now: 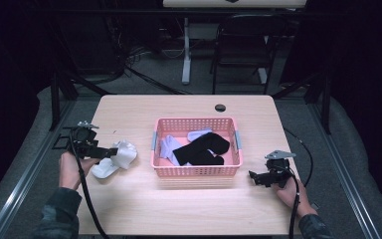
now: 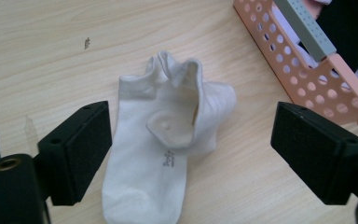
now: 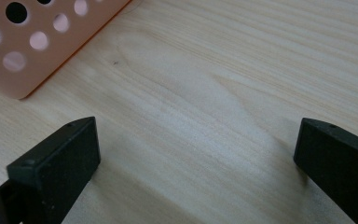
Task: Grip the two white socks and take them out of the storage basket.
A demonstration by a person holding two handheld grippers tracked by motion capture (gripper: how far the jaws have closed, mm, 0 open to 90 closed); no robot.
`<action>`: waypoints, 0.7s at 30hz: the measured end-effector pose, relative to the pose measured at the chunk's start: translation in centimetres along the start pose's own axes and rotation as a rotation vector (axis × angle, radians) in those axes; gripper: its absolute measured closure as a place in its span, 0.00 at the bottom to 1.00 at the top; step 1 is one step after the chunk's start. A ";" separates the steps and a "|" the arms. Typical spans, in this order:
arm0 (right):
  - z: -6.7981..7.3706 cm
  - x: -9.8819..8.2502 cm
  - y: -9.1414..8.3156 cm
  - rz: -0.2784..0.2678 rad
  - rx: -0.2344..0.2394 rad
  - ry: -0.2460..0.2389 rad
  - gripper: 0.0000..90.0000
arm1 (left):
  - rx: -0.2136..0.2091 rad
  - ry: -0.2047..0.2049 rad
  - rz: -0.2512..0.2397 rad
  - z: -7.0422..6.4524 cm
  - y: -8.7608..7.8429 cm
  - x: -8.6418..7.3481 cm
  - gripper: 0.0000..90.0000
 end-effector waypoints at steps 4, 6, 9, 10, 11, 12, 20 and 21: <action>0.0 0.0 0.0 0.001 0.000 0.001 0.00 | 0.015 -0.004 -0.005 -0.6 -0.7 -1.9 0.10; 0.0 0.0 0.0 0.000 0.000 0.000 0.00 | 0.017 -0.009 -0.003 -0.8 -0.7 -2.7 0.09; 0.0 0.0 0.0 0.000 0.000 0.000 0.00 | 0.033 -0.018 0.004 -0.9 -0.7 -3.9 0.08; 0.0 0.0 0.0 0.000 0.000 0.000 0.00 | 0.039 -0.022 0.005 -1.0 -0.7 -4.3 0.07; 0.0 0.0 0.0 0.000 0.000 0.000 0.00 | 0.042 -0.023 0.012 -1.0 -0.7 -4.7 0.06; 0.0 0.0 0.0 0.000 0.000 0.000 0.00 | 0.042 -0.023 0.012 -1.0 -0.7 -4.7 0.04; 0.0 0.0 0.0 0.002 0.000 0.001 0.00 | 0.056 -0.059 0.035 -1.6 0.3 -7.3 0.00; 0.0 0.0 0.0 0.001 -0.001 0.000 0.00 | 0.061 -0.062 0.033 -1.3 0.3 -7.4 0.00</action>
Point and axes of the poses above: each handheld gripper's, and its own axes: y roughly forward along the jaws, x roughly out of its top, z roughly to its left, the point moved 9 cm from there along y, roughly forward along the jaws, and after that the axes turned 10 degrees about y, right-handed, at the moved point
